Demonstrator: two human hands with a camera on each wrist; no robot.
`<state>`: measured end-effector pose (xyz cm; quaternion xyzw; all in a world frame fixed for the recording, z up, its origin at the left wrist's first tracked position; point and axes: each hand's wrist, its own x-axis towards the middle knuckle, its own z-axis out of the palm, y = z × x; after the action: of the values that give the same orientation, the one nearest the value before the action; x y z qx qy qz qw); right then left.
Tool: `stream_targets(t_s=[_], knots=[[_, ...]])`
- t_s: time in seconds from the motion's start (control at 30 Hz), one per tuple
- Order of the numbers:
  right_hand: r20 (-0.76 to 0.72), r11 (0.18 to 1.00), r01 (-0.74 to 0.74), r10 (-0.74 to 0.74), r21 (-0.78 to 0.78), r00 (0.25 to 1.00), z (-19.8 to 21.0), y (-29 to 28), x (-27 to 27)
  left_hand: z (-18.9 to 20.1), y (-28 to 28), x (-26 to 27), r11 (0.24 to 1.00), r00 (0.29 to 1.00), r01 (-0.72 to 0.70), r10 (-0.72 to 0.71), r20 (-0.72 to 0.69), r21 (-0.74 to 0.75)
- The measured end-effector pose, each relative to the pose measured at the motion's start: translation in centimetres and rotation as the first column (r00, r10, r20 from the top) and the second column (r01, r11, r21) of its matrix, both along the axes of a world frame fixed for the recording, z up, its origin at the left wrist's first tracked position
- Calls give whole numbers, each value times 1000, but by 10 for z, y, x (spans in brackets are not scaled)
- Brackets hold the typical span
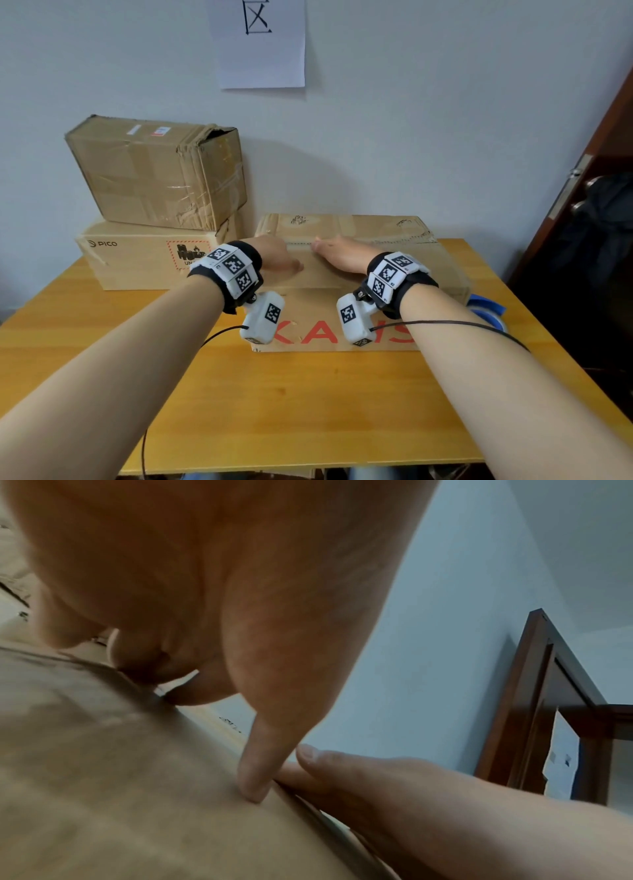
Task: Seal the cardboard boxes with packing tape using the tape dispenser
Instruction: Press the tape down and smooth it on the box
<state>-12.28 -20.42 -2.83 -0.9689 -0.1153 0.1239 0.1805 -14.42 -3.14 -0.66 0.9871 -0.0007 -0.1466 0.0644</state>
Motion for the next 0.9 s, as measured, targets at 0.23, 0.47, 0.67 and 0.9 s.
stream_targets(t_s=[0.23,0.47,0.67,0.9], knots=[[20,998,-45,46,-32,999,-3,-1,1,5,-9,7,999,999,-51,51,14,4],[10,994,-103,103,-22,995,-4,-3,8,4,-1,15,996,996,-81,82,19,-38],[24,996,-75,76,-51,997,-13,0,14,7,7,10,992,992,-121,120,-23,-39],[-43,961,40,-53,-272,998,-1,21,14,2,5,9,993,995,-69,75,-63,98]])
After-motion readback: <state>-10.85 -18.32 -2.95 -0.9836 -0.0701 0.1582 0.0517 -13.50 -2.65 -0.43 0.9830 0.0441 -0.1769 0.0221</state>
